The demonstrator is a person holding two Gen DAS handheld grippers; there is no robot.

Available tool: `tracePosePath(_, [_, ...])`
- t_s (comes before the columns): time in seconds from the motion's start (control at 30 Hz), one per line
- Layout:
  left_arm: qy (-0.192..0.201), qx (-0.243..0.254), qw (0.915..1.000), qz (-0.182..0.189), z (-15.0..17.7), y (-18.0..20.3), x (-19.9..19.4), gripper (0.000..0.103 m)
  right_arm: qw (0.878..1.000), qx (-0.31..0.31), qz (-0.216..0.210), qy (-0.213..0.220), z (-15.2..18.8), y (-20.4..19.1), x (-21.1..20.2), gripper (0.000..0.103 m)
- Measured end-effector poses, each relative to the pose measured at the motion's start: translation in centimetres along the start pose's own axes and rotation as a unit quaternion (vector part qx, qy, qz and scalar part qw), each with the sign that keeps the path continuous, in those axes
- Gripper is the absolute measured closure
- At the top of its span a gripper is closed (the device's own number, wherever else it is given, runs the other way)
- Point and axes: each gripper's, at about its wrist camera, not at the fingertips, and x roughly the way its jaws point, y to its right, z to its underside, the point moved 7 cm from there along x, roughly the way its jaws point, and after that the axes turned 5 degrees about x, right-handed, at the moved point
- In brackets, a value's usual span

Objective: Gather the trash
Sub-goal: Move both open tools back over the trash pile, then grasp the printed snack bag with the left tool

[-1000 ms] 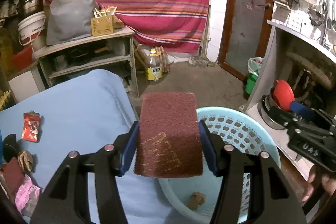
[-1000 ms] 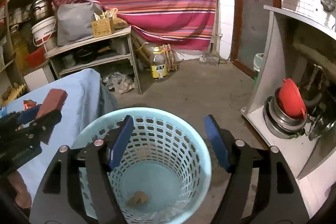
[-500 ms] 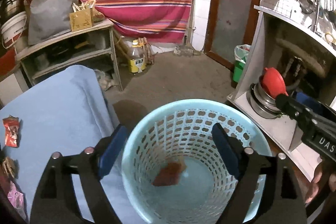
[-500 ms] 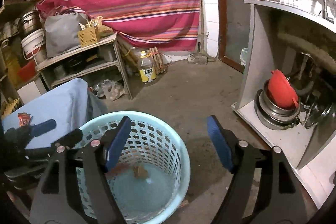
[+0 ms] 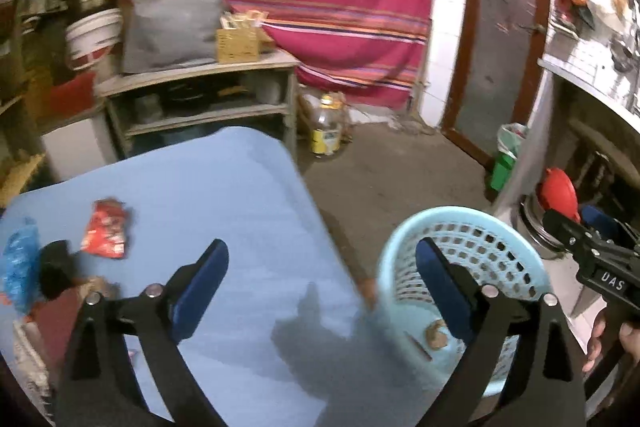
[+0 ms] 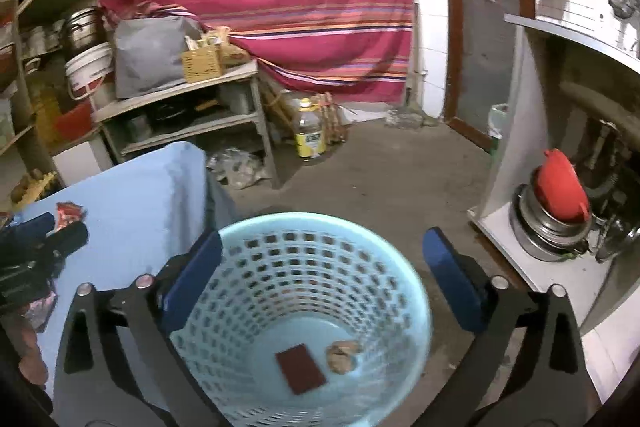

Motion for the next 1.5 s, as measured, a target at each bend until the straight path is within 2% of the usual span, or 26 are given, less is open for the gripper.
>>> tracePosePath(0.2, [0.015, -0.015, 0.9984, -0.052, 1.4, -7.1, -4.4, 0.004, 1.000, 0.007, -0.012, 0.014, -0.2, -4.5, 0.0, 0.004])
tracePosePath(0.3, [0.016, -0.009, 0.9958, -0.089, 3.4, -11.5, -6.7, 0.004, 0.999, 0.006, -0.019, 0.032, -0.3, -6.9, -0.4, 0.004])
tracePosePath(0.43, [0.017, -0.006, 0.9903, -0.138, 6.0, -16.8, -8.9, 0.004, 0.998, -0.025, -0.030, 0.042, 0.5, -10.9, -0.3, 0.004])
tracePosePath(0.5, [0.022, -0.013, 0.9881, -0.151, 7.8, -19.9, -10.3, 0.004, 0.997, -0.035, -0.056, 0.033, 1.0, -12.8, 0.0, 0.004])
tracePosePath(0.6, [0.008, -0.025, 0.9873, -0.157, 9.9, -22.8, -11.0, 0.004, 0.994, -0.059, -0.093, 0.009, 2.2, -15.7, 0.3, 0.004])
tracePosePath(0.73, [-0.025, -0.061, 0.9842, -0.164, 12.9, -27.3, -10.8, 0.004, 0.995, -0.065, -0.071, -0.020, 3.6, -17.8, 1.0, 0.004])
tracePosePath(0.83, [-0.044, -0.075, 0.9826, -0.164, 14.7, -29.8, -10.8, 0.004, 0.993, -0.074, -0.083, -0.026, 4.0, -19.5, 1.2, 0.004])
tracePosePath(0.97, [-0.070, -0.070, 0.9833, -0.152, 17.1, -30.9, -10.2, 0.004, 0.992, -0.099, -0.077, -0.023, 4.8, -21.5, 1.5, 0.004])
tracePosePath(1.1, [-0.099, -0.084, 0.9854, -0.110, 19.0, -31.5, -8.7, 0.004, 0.989, -0.106, -0.092, -0.046, 6.1, -23.7, 2.5, 0.004])
tracePosePath(1.27, [-0.109, -0.137, 0.9841, -0.028, 19.9, -31.8, -8.1, 0.005, 0.984, -0.137, -0.101, -0.047, 7.1, -26.2, 2.5, 0.004])
tracePosePath(1.3, [-0.112, -0.138, 0.9839, -0.020, 20.0, -31.7, -8.2, 0.009, 0.984, -0.142, -0.102, -0.047, 7.2, -26.6, 2.5, 0.004])
tracePosePath(1.4, [-0.118, -0.122, 0.9855, -0.013, 20.0, -31.1, -8.7, 0.033, 0.981, -0.159, -0.104, -0.048, 7.8, -27.8, 2.5, 0.004])
tracePosePath(1.5, [-0.118, -0.101, 0.9877, -0.019, 20.1, -30.6, -9.3, 0.042, 0.978, -0.176, -0.103, -0.051, 8.4, -28.8, 2.7, 0.004])
